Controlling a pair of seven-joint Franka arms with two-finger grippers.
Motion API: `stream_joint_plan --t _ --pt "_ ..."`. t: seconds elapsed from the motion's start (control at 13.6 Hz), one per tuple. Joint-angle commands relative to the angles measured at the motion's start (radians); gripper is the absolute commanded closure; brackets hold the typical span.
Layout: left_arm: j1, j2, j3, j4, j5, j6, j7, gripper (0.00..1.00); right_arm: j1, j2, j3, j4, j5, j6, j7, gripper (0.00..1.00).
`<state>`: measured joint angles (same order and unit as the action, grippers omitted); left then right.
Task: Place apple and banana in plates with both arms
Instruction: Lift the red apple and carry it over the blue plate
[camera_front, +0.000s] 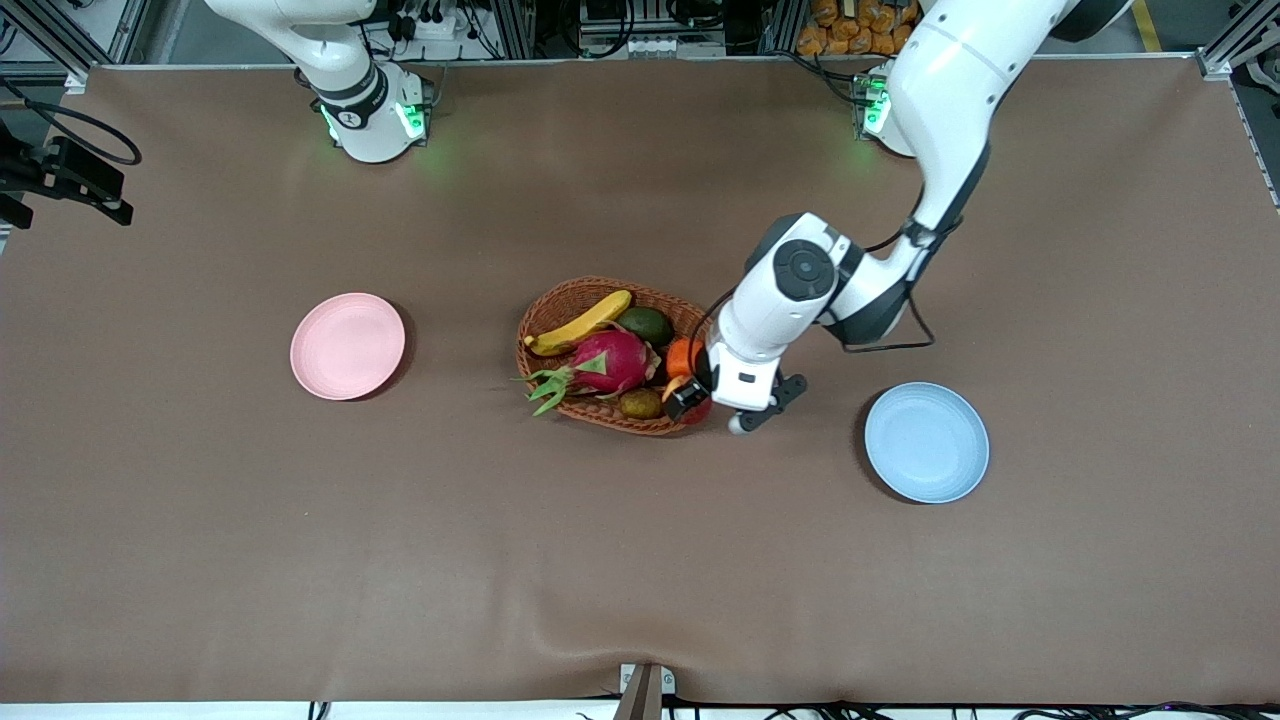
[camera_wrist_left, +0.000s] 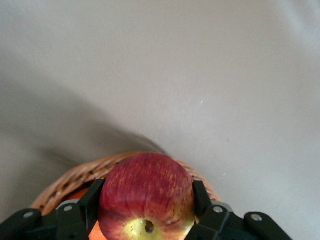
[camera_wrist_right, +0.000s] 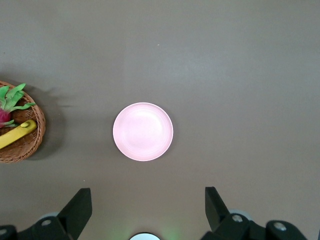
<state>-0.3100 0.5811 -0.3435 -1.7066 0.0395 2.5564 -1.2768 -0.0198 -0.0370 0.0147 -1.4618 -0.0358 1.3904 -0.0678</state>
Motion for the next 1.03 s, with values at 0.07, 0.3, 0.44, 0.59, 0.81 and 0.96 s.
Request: stream_joint_plan --t 0.07,0.3,0.44,0.59,0.81,0.96 --pt "0.058 -0.101 0.001 -0.015 0.023 -0.077 0.007 1.00 -0.006 -0.023 0.002 -0.022 -0.004 -0.001 -0.009 0.00" --pt "0.103 -0.136 0.001 0.033 0.023 -0.223 0.057 1.00 -0.008 -0.021 0.002 -0.019 -0.004 -0.001 -0.006 0.00" --pt "0.140 -0.151 0.001 0.059 0.023 -0.303 0.132 1.00 -0.008 -0.009 0.002 -0.014 -0.012 0.007 -0.012 0.00" --pt "0.170 -0.164 0.000 0.077 0.022 -0.361 0.195 1.00 -0.003 0.006 0.002 0.008 -0.010 0.006 -0.012 0.00" --pt "0.218 -0.167 0.001 0.088 0.022 -0.419 0.302 1.00 0.000 0.061 0.004 0.011 -0.021 0.016 -0.013 0.00" --pt "0.258 -0.173 0.001 0.088 0.022 -0.464 0.382 1.00 0.006 0.103 0.005 0.009 -0.012 0.018 -0.013 0.00"
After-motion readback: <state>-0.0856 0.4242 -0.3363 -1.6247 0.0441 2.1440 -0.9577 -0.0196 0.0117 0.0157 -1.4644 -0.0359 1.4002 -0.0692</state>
